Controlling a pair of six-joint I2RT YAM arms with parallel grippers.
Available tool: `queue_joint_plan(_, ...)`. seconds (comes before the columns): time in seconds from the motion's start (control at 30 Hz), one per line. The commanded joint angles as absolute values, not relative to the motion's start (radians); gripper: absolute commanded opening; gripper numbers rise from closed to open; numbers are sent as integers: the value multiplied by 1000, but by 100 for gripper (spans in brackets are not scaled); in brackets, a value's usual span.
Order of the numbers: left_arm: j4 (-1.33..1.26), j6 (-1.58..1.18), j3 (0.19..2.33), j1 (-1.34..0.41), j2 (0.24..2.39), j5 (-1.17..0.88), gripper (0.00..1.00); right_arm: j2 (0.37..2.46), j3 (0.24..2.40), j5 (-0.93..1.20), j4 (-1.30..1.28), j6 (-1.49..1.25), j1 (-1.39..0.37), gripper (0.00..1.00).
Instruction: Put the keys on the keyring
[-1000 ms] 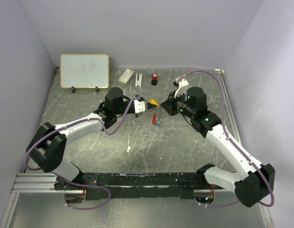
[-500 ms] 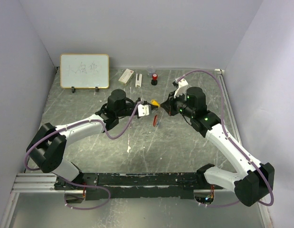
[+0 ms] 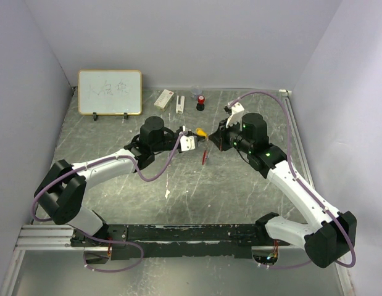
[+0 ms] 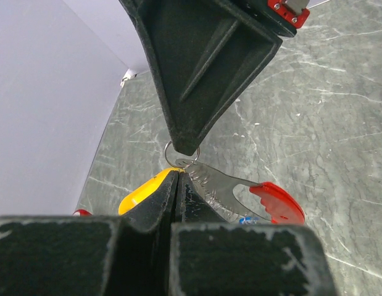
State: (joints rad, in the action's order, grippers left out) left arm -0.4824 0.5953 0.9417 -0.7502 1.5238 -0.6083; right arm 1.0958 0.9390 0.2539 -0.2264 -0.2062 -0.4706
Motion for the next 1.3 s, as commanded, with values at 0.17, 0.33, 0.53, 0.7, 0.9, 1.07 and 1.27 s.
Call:
queue_joint_plan(0.17,-516,616,956,-763,1505,-596,7,1083,965,258,-217,-212,-468,0)
queue_joint_plan(0.33,-518,618,957,-767,1508,-597,7,1085,966,258,-217,-210,-468,0)
queue_joint_plan(0.53,-519,618,960,-771,1512,-596,7,1084,965,258,-216,-210,-468,0)
queue_joint_plan(0.7,-521,620,962,-774,1516,-598,7,1086,965,258,-215,-209,-468,0)
queue_joint_plan(0.9,-523,621,963,-776,1516,-588,7,1085,965,261,-215,-209,-468,0)
queue_joint_plan(1.07,-529,621,963,-776,1517,-580,7,1083,967,269,-220,-207,-468,0)
queue_joint_plan(1.27,-539,620,959,-780,1517,-571,7,1078,962,271,-223,-205,-468,0)
